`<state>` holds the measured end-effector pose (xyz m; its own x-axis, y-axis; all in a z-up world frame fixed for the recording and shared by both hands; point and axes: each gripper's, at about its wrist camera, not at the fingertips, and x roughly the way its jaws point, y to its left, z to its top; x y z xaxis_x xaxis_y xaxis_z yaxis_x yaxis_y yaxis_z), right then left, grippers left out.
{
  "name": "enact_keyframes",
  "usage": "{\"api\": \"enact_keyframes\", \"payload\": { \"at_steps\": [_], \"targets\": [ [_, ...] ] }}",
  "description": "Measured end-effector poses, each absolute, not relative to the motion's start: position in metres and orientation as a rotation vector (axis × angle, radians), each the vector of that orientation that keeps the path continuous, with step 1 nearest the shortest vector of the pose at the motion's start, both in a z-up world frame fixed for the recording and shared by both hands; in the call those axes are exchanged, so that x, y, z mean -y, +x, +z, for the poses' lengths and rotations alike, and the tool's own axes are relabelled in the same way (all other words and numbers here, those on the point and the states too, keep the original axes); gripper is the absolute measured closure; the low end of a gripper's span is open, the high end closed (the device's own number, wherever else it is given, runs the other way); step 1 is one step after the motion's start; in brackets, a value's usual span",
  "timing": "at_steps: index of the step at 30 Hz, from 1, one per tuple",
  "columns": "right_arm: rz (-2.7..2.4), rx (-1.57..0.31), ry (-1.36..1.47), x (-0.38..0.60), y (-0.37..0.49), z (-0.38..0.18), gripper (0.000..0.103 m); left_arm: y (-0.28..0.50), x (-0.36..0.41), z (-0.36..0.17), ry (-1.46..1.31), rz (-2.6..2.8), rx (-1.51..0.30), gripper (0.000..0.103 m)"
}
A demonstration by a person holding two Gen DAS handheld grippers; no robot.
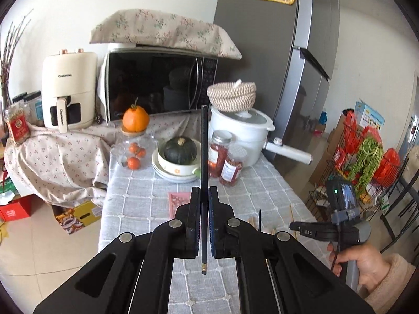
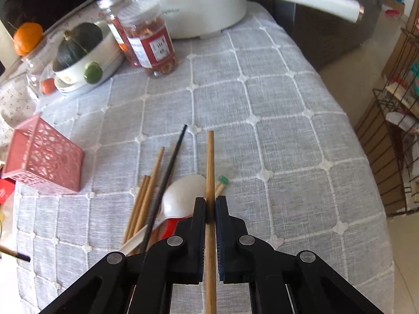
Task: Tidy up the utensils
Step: 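Lift the black chopstick with the left gripper while the right gripper grasps a wooden chopstick, then drop the black chopstick into the pink basket with left while right drops its wooden chopstick there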
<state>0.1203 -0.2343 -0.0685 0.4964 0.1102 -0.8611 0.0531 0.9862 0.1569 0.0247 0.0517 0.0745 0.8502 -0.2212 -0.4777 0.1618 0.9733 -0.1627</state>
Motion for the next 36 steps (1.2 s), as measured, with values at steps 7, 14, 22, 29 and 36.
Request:
{"api": "enact_keyframes", "payload": {
  "at_steps": [7,14,22,29,36],
  "targets": [
    [0.096,-0.824,0.133,0.218,0.084,-0.006,0.098,0.024,-0.074,0.094,-0.219,-0.141,-0.234,0.098],
    [0.131,-0.71,0.137,0.212,0.069,0.019,0.098,0.071,-0.075,0.059,-0.219,-0.11,-0.274,0.098],
    [0.191,-0.672,0.173,0.202,0.065,0.031,0.098,0.134,-0.089,0.006,-0.315,-0.086,-0.487,0.098],
    [0.232,-0.624,0.224,0.197,0.071,0.053,0.098,0.158,-0.093,-0.014,-0.368,-0.103,-0.611,0.095],
    [0.266,-0.59,0.279,0.182,0.088,0.087,0.098,0.139,-0.097,-0.005,-0.399,-0.085,-0.664,0.027]
  ]
}}
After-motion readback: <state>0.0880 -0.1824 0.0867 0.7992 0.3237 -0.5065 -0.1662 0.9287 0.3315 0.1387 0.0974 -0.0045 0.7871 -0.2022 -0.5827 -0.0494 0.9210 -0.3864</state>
